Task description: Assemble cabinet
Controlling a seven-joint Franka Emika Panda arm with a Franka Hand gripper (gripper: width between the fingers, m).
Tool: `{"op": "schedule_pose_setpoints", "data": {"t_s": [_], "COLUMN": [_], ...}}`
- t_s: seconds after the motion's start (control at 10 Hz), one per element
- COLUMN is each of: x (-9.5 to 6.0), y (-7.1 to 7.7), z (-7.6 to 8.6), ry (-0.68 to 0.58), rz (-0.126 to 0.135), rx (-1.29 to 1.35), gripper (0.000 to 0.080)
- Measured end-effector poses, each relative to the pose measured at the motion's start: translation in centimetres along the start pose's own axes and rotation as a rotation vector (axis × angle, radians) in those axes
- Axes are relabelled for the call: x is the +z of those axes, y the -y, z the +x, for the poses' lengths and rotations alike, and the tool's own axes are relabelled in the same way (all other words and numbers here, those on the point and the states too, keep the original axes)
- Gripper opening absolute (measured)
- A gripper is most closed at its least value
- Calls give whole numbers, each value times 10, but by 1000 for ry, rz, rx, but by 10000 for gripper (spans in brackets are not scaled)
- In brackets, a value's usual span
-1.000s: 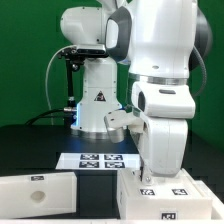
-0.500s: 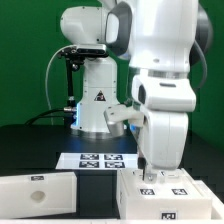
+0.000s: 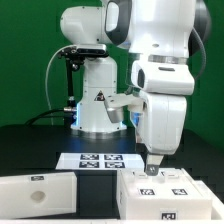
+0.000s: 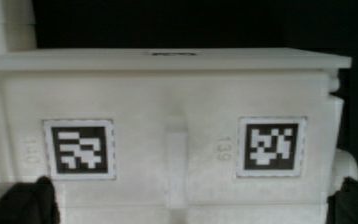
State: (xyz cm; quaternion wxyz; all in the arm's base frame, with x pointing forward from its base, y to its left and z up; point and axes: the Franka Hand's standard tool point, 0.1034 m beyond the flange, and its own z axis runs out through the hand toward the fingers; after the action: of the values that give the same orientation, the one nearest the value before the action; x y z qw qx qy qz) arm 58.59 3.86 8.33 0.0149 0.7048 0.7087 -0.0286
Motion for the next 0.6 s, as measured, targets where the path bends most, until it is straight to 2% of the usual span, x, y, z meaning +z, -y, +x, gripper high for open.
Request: {"op": "schedule_pose_setpoints", "data": {"t_s": [0.5, 0.6], "x": [1, -5], "y": [1, 4], "z": [-1, -5], "ry": [0, -2], "rz": [2, -18], "rx": [4, 78], "gripper": [797, 797]}}
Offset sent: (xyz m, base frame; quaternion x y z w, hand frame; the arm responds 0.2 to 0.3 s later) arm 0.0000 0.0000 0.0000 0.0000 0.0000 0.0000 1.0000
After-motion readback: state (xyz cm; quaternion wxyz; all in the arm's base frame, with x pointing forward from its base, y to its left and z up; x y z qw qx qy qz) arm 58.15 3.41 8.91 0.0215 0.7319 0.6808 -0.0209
